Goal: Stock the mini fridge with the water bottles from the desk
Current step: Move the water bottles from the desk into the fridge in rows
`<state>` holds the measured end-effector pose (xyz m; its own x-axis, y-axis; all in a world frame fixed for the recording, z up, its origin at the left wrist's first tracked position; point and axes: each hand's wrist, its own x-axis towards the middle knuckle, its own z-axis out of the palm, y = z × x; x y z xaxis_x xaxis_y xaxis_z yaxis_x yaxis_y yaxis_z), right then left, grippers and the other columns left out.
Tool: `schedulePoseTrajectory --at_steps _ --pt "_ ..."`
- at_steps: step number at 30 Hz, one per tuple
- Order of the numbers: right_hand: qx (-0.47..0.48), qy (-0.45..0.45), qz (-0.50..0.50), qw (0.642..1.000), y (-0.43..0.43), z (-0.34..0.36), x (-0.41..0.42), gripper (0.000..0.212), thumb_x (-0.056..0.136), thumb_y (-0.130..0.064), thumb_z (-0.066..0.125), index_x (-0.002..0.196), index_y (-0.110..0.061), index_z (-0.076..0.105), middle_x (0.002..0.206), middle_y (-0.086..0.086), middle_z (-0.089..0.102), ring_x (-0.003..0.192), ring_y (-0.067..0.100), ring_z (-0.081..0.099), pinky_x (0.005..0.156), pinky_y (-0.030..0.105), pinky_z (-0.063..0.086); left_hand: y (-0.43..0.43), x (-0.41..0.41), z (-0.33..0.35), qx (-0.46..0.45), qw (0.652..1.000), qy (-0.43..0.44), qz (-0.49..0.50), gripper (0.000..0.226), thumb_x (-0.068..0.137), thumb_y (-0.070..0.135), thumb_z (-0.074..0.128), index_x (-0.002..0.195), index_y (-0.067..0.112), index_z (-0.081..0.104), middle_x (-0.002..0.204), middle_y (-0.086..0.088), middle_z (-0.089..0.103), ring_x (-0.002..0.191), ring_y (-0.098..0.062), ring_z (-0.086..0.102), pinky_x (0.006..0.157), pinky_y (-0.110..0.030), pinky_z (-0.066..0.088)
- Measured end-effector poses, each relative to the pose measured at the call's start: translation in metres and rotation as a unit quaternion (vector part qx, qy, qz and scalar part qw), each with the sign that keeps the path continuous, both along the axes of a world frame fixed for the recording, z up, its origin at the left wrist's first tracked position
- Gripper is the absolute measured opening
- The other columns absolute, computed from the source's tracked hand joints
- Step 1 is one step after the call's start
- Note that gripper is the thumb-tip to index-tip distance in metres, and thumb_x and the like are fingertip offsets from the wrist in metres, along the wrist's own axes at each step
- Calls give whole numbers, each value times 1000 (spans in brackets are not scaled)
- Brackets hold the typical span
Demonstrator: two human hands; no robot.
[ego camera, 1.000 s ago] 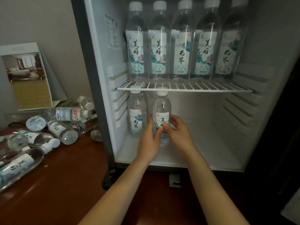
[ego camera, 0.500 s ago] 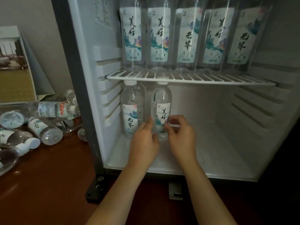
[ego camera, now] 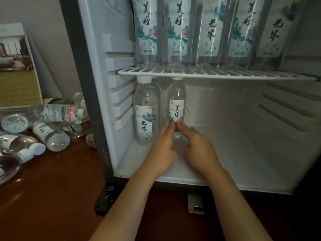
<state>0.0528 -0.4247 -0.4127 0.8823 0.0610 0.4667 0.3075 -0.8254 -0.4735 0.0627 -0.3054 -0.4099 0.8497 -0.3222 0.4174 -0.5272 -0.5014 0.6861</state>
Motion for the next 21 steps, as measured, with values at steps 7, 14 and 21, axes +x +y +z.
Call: schedulePoseTrajectory --at_steps 7,14,21 --pt "-77 68 7 995 0 1 6 83 82 11 32 148 -32 7 156 -13 10 145 29 10 114 50 19 4 6 2 -4 1000 13 21 73 82 -19 32 146 8 14 156 -7 11 144 -13 11 94 5 1" --pt "-103 93 -2 990 4 5 5 82 86 8 32 148 -34 -1 157 -13 4 146 25 1 114 52 5 5 6 2 -4 999 30 17 77 80 -20 34 147 8 10 156 -7 13 144 -15 12 95 1 5" --pt "-105 103 -10 989 7 4 6 80 87 3 31 148 -34 -4 157 -14 1 146 25 -1 114 55 3 5 11 3 -27 998 60 11 77 81 -19 34 148 11 9 157 -4 10 144 -12 10 96 0 5"
